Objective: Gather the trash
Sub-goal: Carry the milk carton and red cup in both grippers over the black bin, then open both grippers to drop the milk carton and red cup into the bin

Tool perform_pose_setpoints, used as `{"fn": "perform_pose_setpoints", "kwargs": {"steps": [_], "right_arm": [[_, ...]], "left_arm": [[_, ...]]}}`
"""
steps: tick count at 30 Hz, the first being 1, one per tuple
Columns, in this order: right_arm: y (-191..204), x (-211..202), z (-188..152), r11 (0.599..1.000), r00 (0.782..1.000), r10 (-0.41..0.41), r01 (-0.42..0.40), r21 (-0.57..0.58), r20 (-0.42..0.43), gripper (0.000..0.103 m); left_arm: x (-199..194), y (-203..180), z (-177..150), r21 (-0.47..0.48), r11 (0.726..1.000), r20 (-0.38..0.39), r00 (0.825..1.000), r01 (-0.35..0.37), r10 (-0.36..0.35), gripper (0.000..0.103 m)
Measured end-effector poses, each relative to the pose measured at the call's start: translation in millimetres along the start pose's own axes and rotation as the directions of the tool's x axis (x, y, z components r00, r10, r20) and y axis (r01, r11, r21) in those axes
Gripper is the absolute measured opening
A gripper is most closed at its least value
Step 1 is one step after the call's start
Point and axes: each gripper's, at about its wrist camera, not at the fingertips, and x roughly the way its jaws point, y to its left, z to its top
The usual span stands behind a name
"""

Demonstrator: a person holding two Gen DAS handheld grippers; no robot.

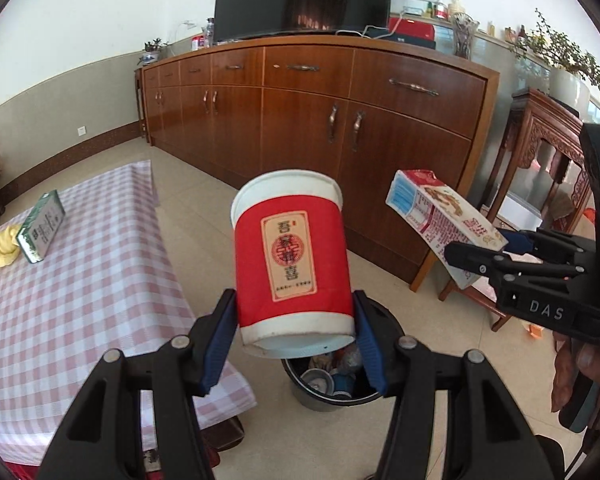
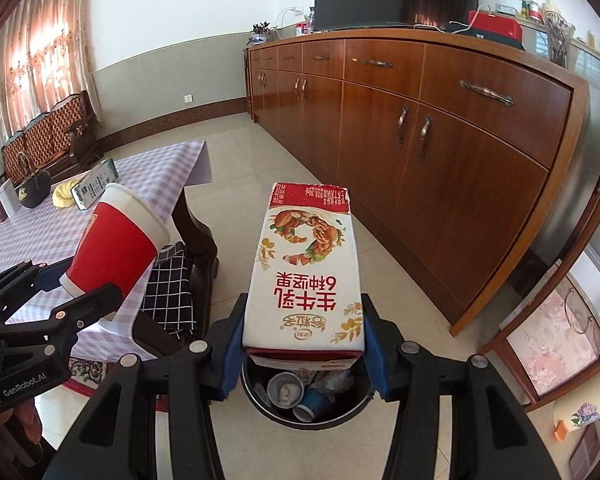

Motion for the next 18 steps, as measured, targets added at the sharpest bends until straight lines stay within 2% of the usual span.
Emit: {"fn": "perform_pose_setpoints", "kwargs": {"steps": [6,13,18], "right_arm": [[-27,17,-20,1.0,0.999,-0.012,0.012,0.002,-0.043,0.053],[-49,60,-48,1.0,0.99,0.003,-0.004,-0.009,-0.139,0.053],[-54,97,-66,0.998,0.979,0.027,-0.037,-0.043,-0.204,0.053]], "left_arm": [[34,-24,-10,0.037,0.999,-0.072,0.997,0.029,-0.026,0.057],[84,-37,-32,0.053,0.997,-0.18,0.983,0.047,-0.037,0.057],[112,-48,-45,0.047,0.997,-0.223,0.974,0.062,-0.05,0.058]]}}
